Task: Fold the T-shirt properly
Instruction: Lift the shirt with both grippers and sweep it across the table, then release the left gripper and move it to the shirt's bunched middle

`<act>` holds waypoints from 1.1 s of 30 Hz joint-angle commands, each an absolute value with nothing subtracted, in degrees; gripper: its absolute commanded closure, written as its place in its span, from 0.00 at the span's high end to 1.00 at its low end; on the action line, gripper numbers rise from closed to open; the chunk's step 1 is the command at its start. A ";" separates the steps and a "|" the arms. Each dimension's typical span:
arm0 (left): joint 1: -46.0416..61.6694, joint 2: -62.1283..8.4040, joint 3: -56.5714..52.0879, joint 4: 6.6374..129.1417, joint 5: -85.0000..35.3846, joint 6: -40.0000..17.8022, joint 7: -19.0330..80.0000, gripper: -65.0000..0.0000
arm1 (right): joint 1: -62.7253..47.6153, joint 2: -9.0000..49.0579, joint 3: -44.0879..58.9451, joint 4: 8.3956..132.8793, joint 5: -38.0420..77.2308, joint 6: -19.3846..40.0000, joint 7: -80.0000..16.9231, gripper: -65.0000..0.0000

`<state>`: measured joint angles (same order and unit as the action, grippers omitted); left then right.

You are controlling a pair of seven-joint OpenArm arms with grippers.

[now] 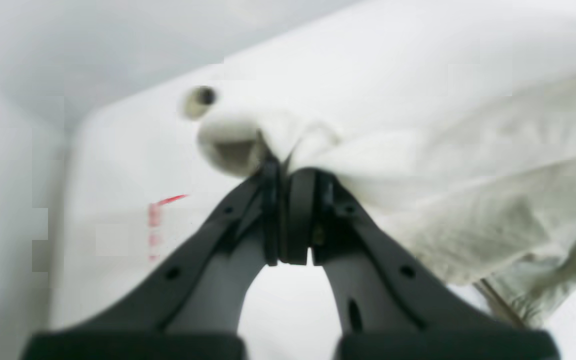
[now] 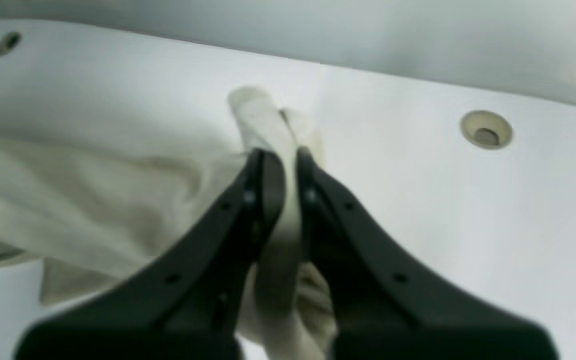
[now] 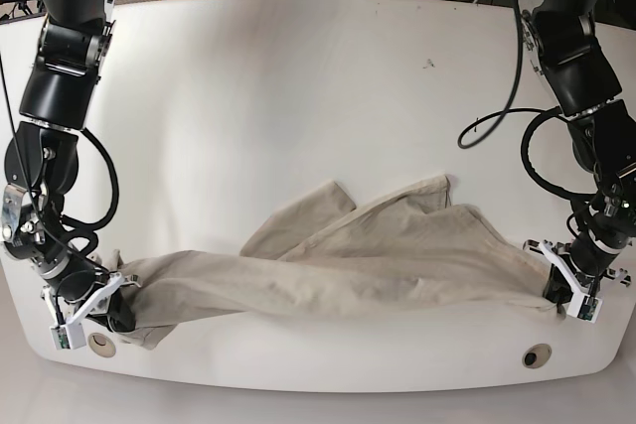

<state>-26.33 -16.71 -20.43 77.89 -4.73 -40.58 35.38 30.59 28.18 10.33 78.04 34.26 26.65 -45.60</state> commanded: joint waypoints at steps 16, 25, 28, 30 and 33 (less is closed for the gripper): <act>-29.49 -22.55 -18.51 74.33 -8.75 -40.00 31.60 0.90 | 34.15 28.26 10.51 76.97 32.40 26.15 -42.86 0.00; -16.92 -22.37 -16.66 85.85 -20.26 -40.00 38.64 0.87 | 33.89 28.26 10.68 78.20 32.40 26.15 -44.62 0.00; -10.86 -20.97 -11.74 91.12 -21.76 -40.00 38.64 0.87 | 33.71 28.26 10.68 79.69 32.40 26.15 -44.62 0.00; -6.29 -20.62 -9.98 94.02 -21.76 -40.00 38.55 0.87 | 33.63 28.26 10.68 79.87 32.40 26.15 -44.62 0.00; -2.86 -17.01 -8.48 94.99 -21.67 -40.00 38.46 0.87 | 33.63 28.26 10.68 79.78 32.40 26.15 -44.62 0.00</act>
<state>-2.85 -17.91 -8.29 94.06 -22.00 -40.77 39.29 31.81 26.98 10.26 78.72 31.90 26.41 -46.41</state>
